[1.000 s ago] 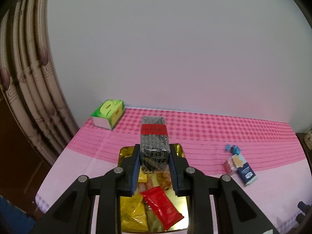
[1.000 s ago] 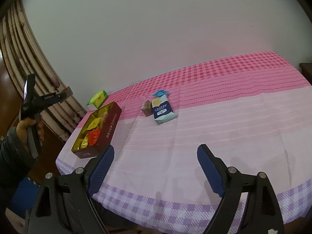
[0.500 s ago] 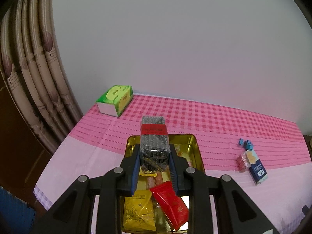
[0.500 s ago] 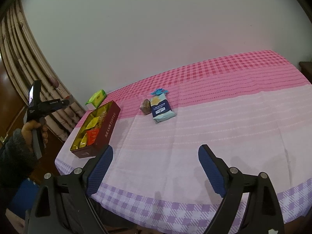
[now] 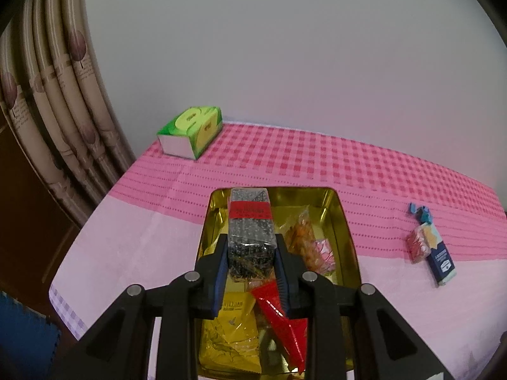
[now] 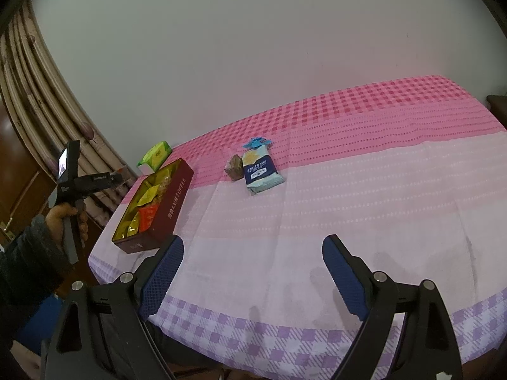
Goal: Organize snacks
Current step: 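Carry the grey packet over the gold tin and open the left gripper, then reach the right gripper to the pink-printed clear roll and grasp it, then carry the clear roll over the gold tin and open the right gripper, then reach the left gripper to the blue soda-cracker pack and grasp it, then carry the cracker pack over the gold tin and open the left gripper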
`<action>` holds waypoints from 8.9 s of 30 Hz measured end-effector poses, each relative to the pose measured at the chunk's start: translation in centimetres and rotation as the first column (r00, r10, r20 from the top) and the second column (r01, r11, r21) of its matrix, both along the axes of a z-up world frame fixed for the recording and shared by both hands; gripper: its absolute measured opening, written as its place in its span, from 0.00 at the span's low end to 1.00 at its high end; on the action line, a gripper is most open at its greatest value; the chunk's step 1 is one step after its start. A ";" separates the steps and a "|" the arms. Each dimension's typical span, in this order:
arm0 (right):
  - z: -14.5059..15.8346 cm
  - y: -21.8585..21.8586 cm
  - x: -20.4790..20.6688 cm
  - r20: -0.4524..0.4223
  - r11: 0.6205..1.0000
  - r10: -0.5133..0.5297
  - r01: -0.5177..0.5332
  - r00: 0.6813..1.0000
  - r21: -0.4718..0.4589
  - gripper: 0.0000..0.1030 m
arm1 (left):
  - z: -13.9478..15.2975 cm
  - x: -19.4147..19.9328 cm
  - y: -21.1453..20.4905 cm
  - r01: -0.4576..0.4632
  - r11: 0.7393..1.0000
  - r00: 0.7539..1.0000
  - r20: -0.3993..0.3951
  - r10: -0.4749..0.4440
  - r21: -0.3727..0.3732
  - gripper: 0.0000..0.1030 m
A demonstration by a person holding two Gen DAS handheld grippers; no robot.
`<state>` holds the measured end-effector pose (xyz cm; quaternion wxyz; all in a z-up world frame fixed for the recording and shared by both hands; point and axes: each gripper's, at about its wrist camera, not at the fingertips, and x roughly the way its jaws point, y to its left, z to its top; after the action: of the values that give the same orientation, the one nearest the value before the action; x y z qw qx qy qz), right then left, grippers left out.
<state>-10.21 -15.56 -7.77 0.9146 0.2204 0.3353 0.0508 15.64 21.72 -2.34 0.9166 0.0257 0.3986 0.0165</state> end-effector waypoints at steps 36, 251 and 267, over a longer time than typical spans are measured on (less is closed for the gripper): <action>-3.7 -0.4 1.8 -0.115 0.999 -0.011 0.005 0.993 -0.050 0.85 | 3.1 -9.9 2.0 0.080 0.989 0.985 0.164 -0.058 -0.127 0.73; 1.3 -8.4 0.2 0.041 0.944 -0.319 0.322 0.947 -0.076 0.81 | -11.8 1.9 -29.1 0.141 0.990 0.988 -0.069 -0.142 -0.014 0.73; 2.2 -6.7 0.5 0.068 0.952 -0.282 0.288 0.957 -0.101 0.81 | -6.3 -4.3 -28.8 0.306 0.950 0.950 -0.042 -0.308 -0.059 0.52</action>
<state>-9.69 -22.29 -5.56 0.9316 0.2146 0.2777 -0.0944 11.32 -7.04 -8.61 0.8979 0.0639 0.4134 -0.1372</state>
